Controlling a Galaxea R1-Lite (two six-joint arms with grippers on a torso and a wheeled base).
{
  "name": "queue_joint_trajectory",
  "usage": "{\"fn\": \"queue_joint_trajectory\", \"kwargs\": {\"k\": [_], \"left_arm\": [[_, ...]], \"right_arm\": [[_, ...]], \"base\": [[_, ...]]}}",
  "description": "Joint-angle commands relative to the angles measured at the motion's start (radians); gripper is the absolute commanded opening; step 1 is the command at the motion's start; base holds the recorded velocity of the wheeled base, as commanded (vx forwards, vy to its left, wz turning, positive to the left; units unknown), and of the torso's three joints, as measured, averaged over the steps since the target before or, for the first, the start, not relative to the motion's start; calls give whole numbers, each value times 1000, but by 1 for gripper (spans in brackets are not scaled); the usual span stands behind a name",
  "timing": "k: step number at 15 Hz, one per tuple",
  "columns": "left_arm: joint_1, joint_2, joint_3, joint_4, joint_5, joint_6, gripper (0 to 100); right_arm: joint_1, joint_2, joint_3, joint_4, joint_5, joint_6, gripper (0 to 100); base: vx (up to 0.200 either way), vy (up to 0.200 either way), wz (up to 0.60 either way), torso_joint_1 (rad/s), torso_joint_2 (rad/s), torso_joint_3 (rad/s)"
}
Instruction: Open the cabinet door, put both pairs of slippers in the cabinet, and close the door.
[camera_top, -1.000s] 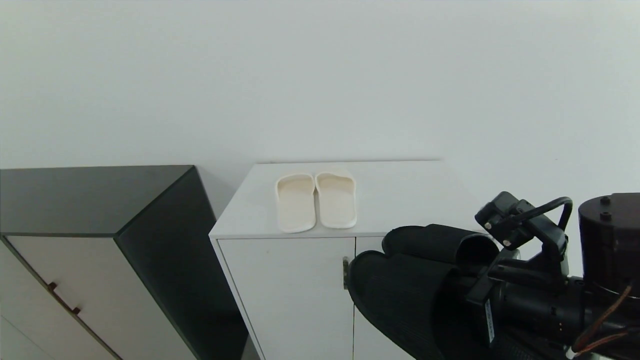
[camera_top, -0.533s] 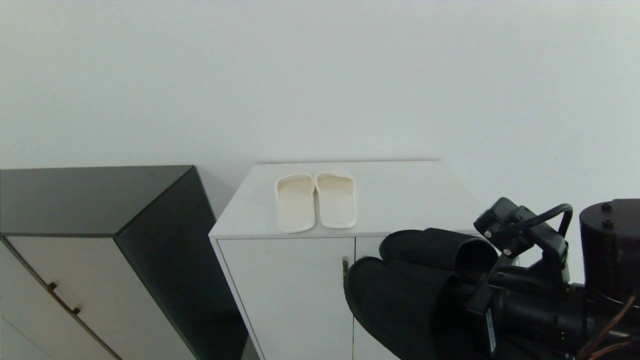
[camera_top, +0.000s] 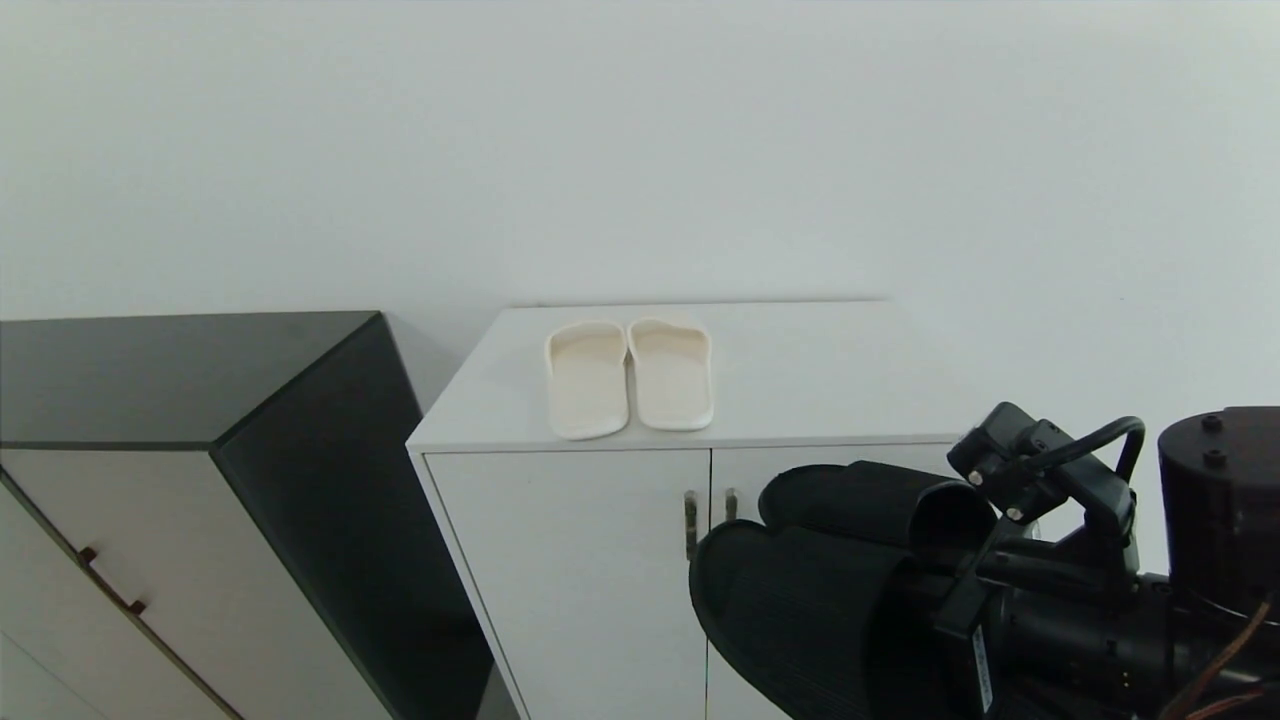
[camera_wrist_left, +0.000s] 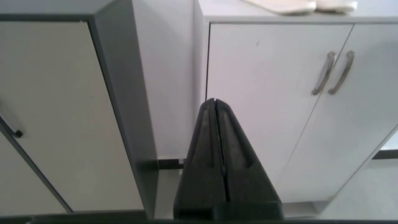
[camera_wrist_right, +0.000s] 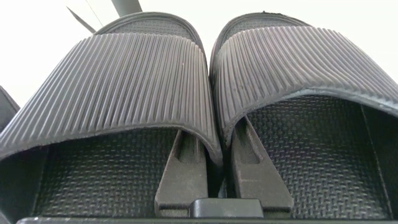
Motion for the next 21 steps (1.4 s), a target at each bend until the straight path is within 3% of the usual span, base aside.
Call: {"fn": "queue_joint_trajectory", "kwargs": {"k": [1, 7, 8, 18, 21], "left_arm": [[0, 0, 0, 0, 1, 3, 0], [0, 0, 0, 0, 1, 4, 0], [0, 0, 0, 0, 1, 4, 100], [0, 3, 0, 3, -6, 12, 100], [-6, 90, 0, 3, -6, 12, 100]], "right_arm": [[0, 0, 9, -4, -1, -1, 0], [8, -2, 10, -4, -1, -1, 0], [8, -3, 10, -4, -2, -1, 0], [8, 0, 16, -4, -4, -2, 0], [8, -3, 29, -4, -2, -30, 0]], "base": [[0, 0, 0, -203, 540, 305], [0, 0, 0, -205, 522, 317], [0, 0, 0, -183, 500, 300], [0, 0, 0, -143, 470, 330], [0, 0, 0, -71, 448, 372]]}}
